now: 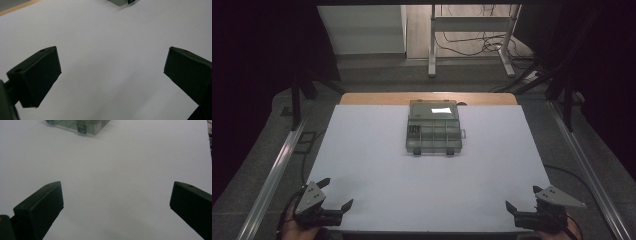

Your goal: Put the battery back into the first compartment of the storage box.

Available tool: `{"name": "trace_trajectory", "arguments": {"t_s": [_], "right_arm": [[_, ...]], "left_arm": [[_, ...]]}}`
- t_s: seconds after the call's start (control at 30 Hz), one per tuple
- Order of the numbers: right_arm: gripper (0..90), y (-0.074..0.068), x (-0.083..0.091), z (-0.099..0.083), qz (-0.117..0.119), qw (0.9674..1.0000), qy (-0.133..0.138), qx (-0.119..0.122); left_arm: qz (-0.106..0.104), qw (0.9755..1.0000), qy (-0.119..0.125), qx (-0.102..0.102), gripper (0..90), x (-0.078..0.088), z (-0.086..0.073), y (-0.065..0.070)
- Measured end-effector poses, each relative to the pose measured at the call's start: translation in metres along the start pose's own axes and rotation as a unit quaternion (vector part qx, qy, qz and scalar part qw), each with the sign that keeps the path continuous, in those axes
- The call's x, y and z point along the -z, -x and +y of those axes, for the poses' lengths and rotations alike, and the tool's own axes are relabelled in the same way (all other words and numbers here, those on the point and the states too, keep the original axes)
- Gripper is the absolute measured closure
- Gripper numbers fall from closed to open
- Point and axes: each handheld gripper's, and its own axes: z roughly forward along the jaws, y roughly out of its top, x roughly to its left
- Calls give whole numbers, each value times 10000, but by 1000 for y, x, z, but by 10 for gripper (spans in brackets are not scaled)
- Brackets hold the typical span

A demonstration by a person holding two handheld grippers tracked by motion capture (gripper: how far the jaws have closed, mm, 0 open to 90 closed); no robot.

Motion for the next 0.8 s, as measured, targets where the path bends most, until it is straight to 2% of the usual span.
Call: {"name": "trace_trajectory", "arguments": {"t_s": [0.3, 0.47, 0.67, 0.8], "right_arm": [[0, 5, 4, -8, -130, 9999, -57, -41], [0, 9, 3, -14, -304, 9994, -182, 18], [0, 12, 4, -15, -288, 9994, -169, -82], [0, 12, 3, -15, -291, 9993, -213, -60]], "left_arm": [[2, 10000, 2, 4, 17, 0, 0, 0], [5, 10000, -3, -8, 17, 0, 0, 0], [4, 10000, -6, -8, 17, -1, 0, 0], [0, 10000, -31, -22, 17, -2, 1, 1]]}}
